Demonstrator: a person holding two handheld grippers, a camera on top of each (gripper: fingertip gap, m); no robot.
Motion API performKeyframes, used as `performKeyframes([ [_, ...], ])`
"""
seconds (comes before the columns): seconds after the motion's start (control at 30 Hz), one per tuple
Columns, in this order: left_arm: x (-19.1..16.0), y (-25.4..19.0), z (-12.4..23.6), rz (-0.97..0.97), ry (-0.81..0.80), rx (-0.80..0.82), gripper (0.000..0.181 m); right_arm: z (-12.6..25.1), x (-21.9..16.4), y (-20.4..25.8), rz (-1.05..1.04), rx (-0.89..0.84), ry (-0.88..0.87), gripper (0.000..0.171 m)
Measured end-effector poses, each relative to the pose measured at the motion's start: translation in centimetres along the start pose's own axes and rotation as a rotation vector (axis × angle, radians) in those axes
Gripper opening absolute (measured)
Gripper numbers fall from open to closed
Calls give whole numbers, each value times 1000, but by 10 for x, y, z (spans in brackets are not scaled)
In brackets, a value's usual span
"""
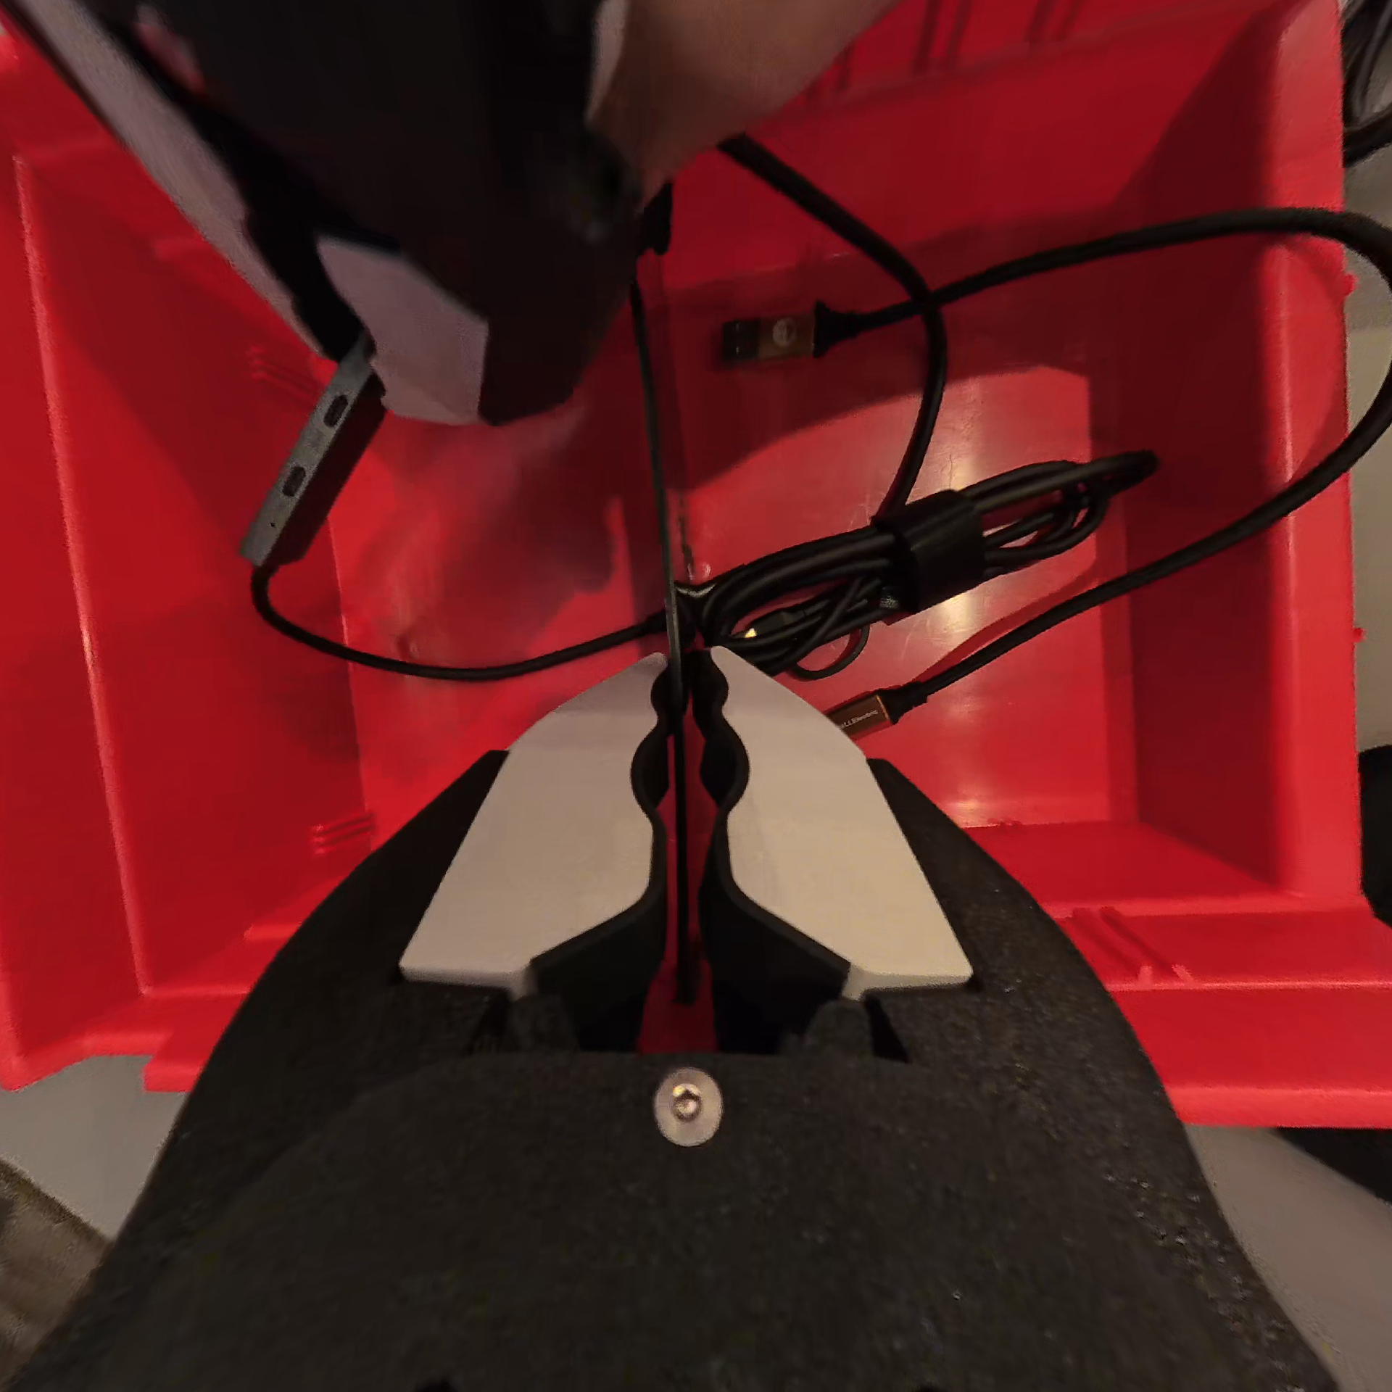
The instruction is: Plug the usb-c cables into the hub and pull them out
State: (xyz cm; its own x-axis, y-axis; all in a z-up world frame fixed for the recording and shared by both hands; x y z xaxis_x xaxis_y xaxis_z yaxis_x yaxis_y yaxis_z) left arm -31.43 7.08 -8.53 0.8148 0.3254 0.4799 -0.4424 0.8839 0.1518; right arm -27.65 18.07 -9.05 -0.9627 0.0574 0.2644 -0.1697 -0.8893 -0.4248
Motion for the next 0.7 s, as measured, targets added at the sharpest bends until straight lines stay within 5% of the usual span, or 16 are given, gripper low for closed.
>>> performKeyframes([
  [0.57, 0, -5, 0, -73, 7, -18, 3, 43, 23, -33, -158, -173, -360, 13],
  [0.7, 1, -5, 0, -75, 2, -19, 4, 76, 26, -59, -280, -271, -498, 12],
])
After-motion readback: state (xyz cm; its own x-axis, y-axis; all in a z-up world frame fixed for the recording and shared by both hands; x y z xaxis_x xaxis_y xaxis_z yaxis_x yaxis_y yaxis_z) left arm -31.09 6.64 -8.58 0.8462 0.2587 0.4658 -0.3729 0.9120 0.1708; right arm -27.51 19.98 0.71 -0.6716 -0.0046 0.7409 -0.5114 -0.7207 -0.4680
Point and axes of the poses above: each gripper's, where its closed fingertips meet, z back along the fingers, x out of its top, y = z × x across the jaws, the point moved 2 cm from there along z, back along the fingers
